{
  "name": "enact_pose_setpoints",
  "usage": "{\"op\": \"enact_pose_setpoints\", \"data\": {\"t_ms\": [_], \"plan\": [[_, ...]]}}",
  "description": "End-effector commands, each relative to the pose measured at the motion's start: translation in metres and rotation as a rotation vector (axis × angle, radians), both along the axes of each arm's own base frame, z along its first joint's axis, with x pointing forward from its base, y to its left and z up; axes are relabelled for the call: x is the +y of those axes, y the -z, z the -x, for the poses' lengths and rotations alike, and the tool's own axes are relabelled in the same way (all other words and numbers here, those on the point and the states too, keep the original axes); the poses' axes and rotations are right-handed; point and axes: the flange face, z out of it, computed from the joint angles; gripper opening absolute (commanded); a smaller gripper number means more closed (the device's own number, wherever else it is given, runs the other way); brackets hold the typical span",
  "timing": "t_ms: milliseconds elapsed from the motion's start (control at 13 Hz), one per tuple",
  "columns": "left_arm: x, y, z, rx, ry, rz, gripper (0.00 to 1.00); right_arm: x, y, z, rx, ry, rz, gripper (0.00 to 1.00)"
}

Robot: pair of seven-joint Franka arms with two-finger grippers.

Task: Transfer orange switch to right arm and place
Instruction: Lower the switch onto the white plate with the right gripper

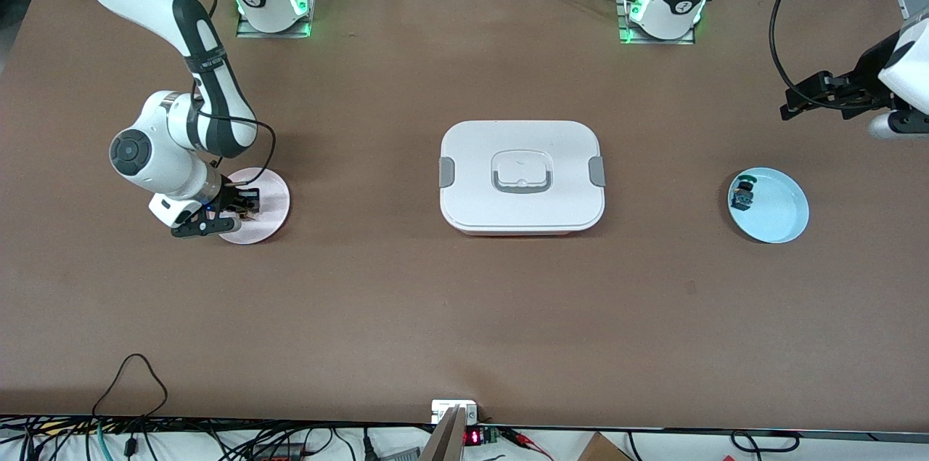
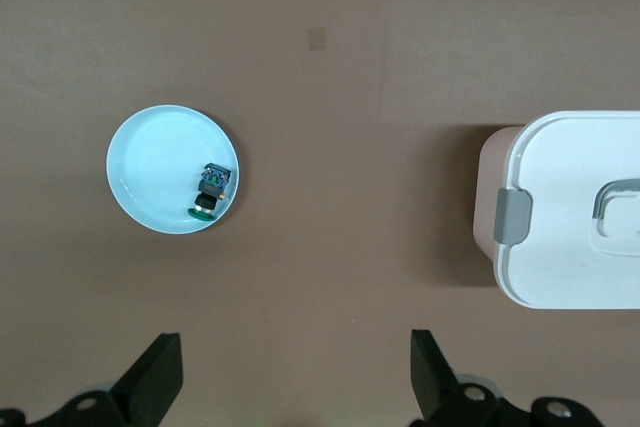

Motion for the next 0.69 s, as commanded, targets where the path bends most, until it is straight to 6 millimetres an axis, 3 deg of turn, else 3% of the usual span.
{"op": "enact_pose_setpoints", "data": {"t_ms": [0, 308, 385, 615], "plan": [[0.009, 0.003, 0.009, -0.015, 0.082, -0.008, 1.00, -0.001, 0.005, -0.004, -0.009, -0.002, -0.013, 0.00], [0.003, -0.007, -0.005, -0.040, 0.086, -0.017, 1.00, 0.002, 0.004, -0.003, -0.008, 0.004, -0.022, 0.01], [0.001, -0.009, -0.006, -0.044, 0.071, -0.016, 1.00, 0.003, 0.003, -0.004, -0.008, 0.003, -0.023, 0.08], [0.001, -0.015, -0.006, -0.053, -0.003, -0.013, 1.00, 0.006, -0.005, -0.008, -0.017, -0.004, -0.030, 0.50]]}}
